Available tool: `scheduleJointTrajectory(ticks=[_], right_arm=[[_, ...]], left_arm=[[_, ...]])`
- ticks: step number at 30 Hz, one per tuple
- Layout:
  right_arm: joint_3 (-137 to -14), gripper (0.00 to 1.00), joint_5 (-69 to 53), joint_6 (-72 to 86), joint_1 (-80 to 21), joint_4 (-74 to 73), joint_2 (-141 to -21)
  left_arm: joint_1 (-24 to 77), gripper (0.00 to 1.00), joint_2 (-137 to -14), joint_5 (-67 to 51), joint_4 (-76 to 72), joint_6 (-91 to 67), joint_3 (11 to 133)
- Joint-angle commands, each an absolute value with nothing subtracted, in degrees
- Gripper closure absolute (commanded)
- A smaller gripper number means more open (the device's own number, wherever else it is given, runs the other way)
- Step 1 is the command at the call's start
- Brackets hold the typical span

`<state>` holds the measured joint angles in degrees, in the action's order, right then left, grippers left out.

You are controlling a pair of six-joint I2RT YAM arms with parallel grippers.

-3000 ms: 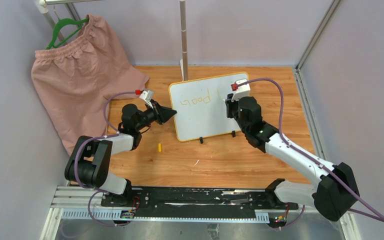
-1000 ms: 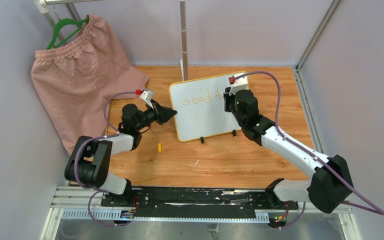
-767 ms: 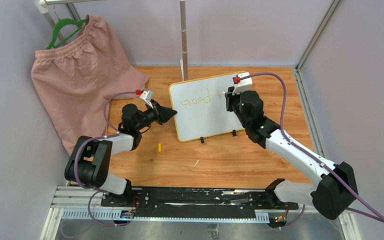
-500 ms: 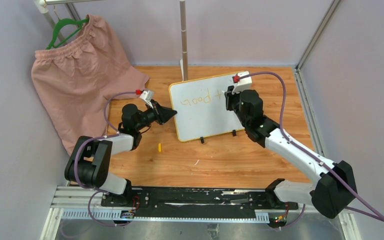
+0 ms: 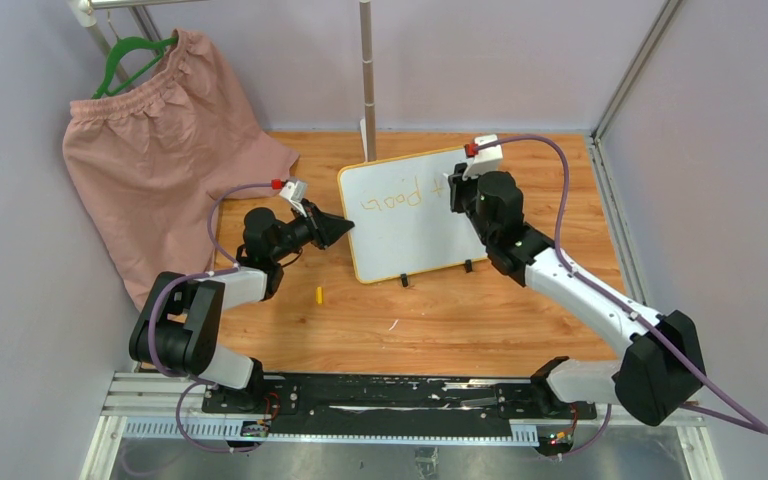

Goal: Write a sentence on the whiteboard

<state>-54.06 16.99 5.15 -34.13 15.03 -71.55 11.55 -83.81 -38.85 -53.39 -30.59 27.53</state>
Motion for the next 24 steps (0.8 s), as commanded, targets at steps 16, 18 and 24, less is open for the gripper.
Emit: scheduleJointTrajectory(ticks=[16,18,24], right_arm=[[-53.90,1.00,16.61,7.45,-32.14,15.80,-72.40],[-53.05,1.00,16.70,7.91,-32.17,15.73,-71.95],[-50.28,1.00,16.90,9.02,-32.18,15.47,-70.49]], left_arm=[[11.95,0.96,-82.79,-38.76,-53.49,-29.48,28.39],[11.95,0.96,-82.64,-38.60,-53.12,-29.23,28.47],[11.95,0.96,-82.61,-38.58,-53.09,-29.22,28.48]])
